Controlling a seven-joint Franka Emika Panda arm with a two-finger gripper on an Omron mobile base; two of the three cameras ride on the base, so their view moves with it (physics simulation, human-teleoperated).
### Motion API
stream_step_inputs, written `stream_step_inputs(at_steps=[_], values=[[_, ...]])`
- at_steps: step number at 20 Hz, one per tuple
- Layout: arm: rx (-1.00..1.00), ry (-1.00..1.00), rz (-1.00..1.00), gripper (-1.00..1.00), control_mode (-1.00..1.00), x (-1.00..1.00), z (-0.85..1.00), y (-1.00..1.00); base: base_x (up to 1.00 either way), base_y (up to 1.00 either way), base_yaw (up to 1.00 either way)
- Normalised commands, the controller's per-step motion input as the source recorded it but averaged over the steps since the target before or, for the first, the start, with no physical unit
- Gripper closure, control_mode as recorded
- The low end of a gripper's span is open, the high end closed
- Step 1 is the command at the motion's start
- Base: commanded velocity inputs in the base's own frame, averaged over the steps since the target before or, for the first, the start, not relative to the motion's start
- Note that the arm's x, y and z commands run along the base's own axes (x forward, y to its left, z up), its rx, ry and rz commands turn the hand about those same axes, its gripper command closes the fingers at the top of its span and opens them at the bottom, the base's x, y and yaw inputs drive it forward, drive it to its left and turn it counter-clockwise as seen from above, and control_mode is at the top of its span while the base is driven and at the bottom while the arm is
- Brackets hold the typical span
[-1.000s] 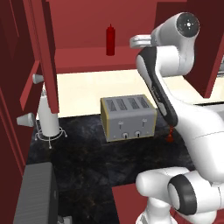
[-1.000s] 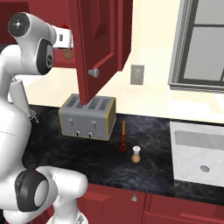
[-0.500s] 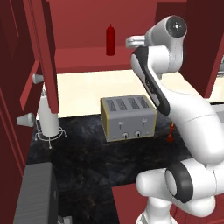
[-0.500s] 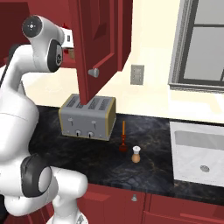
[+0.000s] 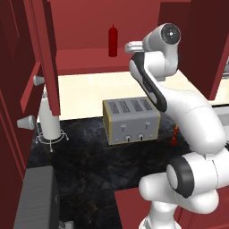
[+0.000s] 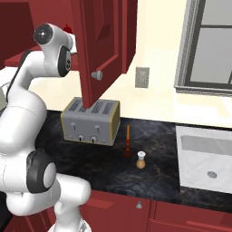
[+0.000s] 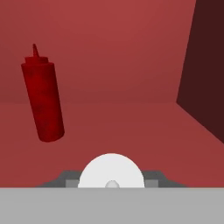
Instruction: There are various items on the counter. Only move the condiments/shakers into the cabinet.
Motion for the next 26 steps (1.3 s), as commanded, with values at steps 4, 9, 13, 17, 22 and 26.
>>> stream_step_inputs(at_steps=[4, 9, 13, 17, 22, 26], values=[[0.0, 0.0, 0.0, 1.0, -1.0, 0.31, 0.0, 0.0, 0.0, 0.0, 0.0], [0.0, 0.05, 0.0, 1.0, -1.0, 0.19, 0.0, 0.0, 0.0, 0.0, 0.0], [0.0, 0.0, 0.0, 1.0, -1.0, 0.15, 0.0, 0.0, 0.0, 0.0, 0.0], [0.0, 0.0, 0.0, 1.0, -1.0, 0.18, 0.0, 0.0, 0.0, 0.0, 0.0], [0.0, 0.0, 0.0, 1.0, -1.0, 0.21, -0.02, 0.0, 0.0, 0.0, 0.0], [0.0, 0.0, 0.0, 1.0, -1.0, 0.24, -0.02, 0.0, 0.0, 0.0, 0.0]])
